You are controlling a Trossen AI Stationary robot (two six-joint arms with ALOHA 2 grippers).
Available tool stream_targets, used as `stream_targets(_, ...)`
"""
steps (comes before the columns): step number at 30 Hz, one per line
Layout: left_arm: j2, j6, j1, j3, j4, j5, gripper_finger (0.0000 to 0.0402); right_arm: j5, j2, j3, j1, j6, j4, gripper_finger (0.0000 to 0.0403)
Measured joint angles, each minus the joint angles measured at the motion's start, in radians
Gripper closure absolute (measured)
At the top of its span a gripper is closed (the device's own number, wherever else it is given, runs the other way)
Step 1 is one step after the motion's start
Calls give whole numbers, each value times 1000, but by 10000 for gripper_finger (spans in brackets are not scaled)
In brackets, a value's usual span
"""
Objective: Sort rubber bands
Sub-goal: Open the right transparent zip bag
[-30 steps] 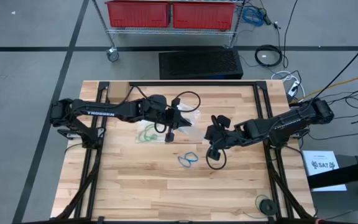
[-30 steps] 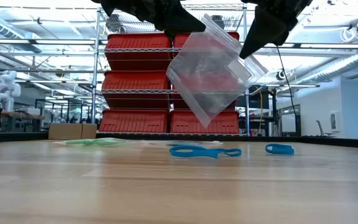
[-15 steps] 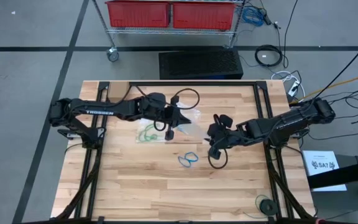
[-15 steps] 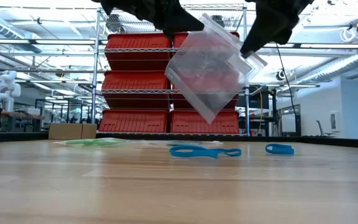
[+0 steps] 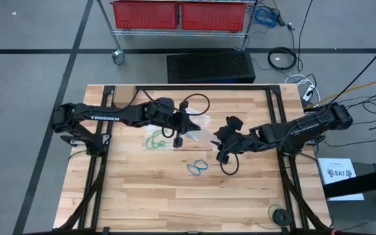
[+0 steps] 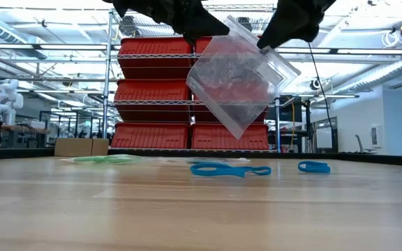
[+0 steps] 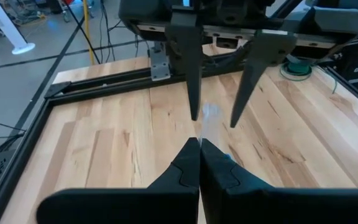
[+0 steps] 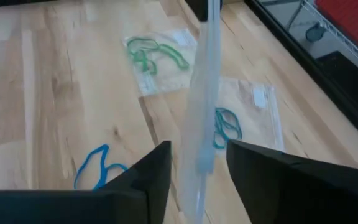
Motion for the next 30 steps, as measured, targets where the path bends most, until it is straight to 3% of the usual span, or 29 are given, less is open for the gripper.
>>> stream_targets(9,1,0,-1,0,-1,-2,401,-1,0,0,-6,-15,-12,391)
stream_targets(30,-1,4,3,-1,-3,-21,401,-34,0,3,63,183,-222,393)
